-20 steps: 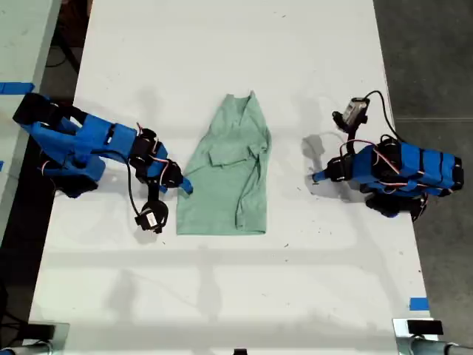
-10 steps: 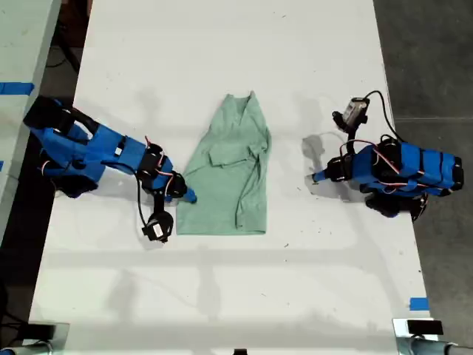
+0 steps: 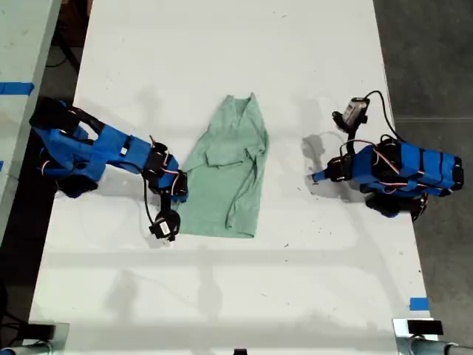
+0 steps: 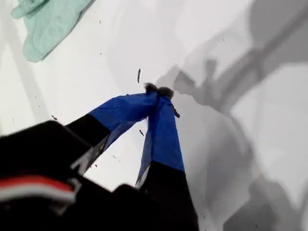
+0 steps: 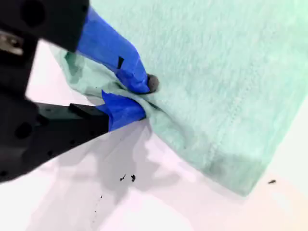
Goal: Fold t shirt
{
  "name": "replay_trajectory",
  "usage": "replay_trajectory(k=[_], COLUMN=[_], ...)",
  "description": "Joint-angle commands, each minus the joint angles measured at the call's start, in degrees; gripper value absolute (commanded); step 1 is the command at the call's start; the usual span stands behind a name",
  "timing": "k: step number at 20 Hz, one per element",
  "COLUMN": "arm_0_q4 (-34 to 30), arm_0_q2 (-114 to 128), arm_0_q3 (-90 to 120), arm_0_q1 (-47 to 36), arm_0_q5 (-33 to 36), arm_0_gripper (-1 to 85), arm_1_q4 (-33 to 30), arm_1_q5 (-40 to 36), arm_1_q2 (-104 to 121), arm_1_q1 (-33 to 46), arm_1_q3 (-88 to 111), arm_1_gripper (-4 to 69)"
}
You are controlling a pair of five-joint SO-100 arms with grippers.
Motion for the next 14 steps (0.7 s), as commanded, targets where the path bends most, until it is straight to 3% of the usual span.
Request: replay_trajectory(k=[1,5,10,14], arm_0_q4=[0.00,5.45,22.94,21.45], arm_0_q2=[5.10,6.77,-17.14,-25.05], arm_0_q3=[-1.49,-12.30,-50.80,-59.15], arm_0_q1=[-1.67,-1.76,-2.99,-4.83], arm_0_q5=[0.26,3.69,12.22,14.77], arm_0_gripper=[-0.2,-0.2,-0.2,-0.2], arm_1_q4=[-0.62,-0.62,-0.62,-0.62], arm_1_q5=[0.18,0.18,0.09,0.00], arm_1_q2=[0.70,0.70,0.70,0.70], arm_1_q1=[-0.44,-0.44,-0.44,-0.44], arm_1_q3=[3.52,3.52,3.52,3.52], arm_1_gripper=[-1.5,-1.5,-1.5,-1.5])
